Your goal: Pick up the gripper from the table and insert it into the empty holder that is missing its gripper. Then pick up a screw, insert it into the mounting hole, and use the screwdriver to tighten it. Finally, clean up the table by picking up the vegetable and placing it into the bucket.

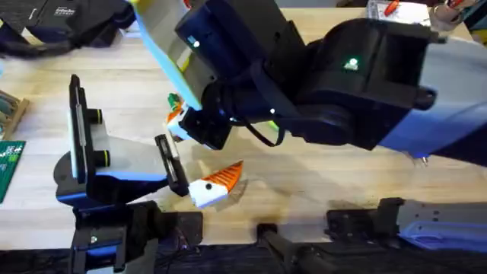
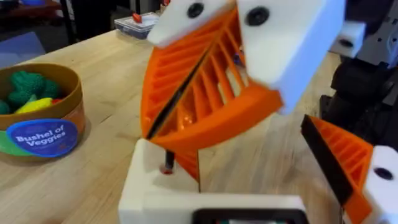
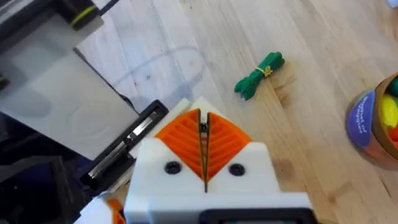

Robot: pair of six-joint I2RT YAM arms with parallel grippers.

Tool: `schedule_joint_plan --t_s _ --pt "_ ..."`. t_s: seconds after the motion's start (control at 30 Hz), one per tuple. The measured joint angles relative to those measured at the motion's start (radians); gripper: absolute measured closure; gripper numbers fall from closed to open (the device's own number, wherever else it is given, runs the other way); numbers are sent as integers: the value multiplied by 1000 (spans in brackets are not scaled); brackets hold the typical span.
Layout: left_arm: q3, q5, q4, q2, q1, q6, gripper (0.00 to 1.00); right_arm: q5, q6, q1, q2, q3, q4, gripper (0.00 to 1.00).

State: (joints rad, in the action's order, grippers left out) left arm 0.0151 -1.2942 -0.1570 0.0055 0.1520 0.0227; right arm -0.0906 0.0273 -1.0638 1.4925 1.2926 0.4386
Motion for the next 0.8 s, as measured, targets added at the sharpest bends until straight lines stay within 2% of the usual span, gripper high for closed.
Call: schedule_joint_plan --t_s 0.8 --pt "0 0 0 1 0 -8 15 0 -1 0 34 0 20 994"
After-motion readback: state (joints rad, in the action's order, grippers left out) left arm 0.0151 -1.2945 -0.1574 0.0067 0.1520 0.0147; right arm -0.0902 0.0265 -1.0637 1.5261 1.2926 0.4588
